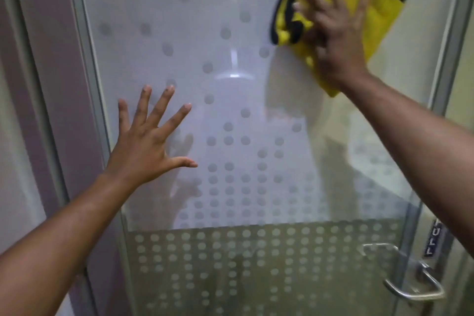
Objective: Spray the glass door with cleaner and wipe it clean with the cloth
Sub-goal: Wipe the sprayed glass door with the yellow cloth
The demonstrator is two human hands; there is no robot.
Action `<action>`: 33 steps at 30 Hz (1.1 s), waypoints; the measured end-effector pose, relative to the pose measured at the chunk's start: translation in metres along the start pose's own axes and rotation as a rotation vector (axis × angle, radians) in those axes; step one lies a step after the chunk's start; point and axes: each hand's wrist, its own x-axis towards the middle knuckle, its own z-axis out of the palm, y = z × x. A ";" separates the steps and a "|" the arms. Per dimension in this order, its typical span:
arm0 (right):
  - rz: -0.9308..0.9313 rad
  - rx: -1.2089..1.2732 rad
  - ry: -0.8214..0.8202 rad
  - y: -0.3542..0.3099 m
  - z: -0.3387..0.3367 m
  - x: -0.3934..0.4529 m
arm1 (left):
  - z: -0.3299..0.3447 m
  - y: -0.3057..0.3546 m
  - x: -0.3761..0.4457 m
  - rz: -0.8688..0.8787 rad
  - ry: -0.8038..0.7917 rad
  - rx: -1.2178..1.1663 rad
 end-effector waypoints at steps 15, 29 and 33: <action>0.333 0.092 0.183 -0.137 0.073 -0.129 | 0.002 0.000 0.000 0.007 0.029 -0.012; 0.410 0.049 0.109 0.005 0.027 -0.249 | 0.001 0.002 -0.002 -0.022 0.014 -0.046; 1.007 0.321 0.424 -0.048 0.051 -0.265 | 0.001 0.001 0.000 -0.005 0.013 -0.056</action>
